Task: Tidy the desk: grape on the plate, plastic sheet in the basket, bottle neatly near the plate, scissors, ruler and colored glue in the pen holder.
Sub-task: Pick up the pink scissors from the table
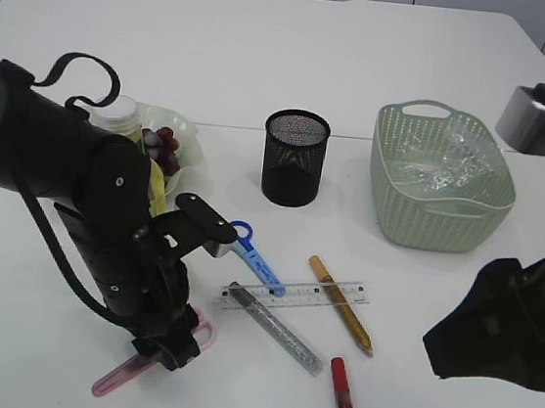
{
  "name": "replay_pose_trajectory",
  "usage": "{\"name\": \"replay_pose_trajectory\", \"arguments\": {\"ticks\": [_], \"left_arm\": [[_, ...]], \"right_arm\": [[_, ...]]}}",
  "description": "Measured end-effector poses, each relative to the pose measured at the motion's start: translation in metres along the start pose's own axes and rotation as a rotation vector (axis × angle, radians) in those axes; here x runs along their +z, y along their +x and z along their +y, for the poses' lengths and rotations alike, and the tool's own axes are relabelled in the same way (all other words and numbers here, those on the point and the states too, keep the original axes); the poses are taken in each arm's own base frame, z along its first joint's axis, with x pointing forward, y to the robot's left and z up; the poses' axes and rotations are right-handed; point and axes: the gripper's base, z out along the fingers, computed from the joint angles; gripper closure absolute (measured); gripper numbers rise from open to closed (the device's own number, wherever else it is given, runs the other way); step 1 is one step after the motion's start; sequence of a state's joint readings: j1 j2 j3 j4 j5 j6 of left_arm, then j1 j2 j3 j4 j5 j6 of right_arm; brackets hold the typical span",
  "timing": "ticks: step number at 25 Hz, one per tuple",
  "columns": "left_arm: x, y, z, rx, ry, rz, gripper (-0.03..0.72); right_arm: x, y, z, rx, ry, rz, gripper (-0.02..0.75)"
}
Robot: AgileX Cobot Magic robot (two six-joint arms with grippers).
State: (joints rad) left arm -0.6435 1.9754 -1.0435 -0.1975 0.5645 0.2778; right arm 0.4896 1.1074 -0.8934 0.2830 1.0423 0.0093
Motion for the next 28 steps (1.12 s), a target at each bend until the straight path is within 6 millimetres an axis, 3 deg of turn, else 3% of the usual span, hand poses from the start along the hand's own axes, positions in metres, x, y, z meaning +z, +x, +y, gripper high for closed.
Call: {"name": "replay_pose_trajectory", "arguments": {"ticks": [6, 19, 23, 28], "left_arm": [[-0.0003, 0.005, -0.0002, 0.047, -0.012, 0.061, 0.442], [-0.0005, 0.0089, -0.001, 0.062, -0.01, 0.104, 0.465], [-0.0005, 0.0089, -0.001, 0.062, -0.01, 0.104, 0.542], [-0.0012, 0.0078, -0.0009, 0.062, -0.01, 0.102, 0.558]], "right_arm": [[0.0, 0.0, 0.0, 0.0, 0.0, 0.0, 0.225], [0.0, 0.0, 0.0, 0.0, 0.0, 0.0, 0.225], [0.0, 0.0, 0.0, 0.0, 0.0, 0.0, 0.225], [0.0, 0.0, 0.0, 0.0, 0.0, 0.0, 0.225]]}}
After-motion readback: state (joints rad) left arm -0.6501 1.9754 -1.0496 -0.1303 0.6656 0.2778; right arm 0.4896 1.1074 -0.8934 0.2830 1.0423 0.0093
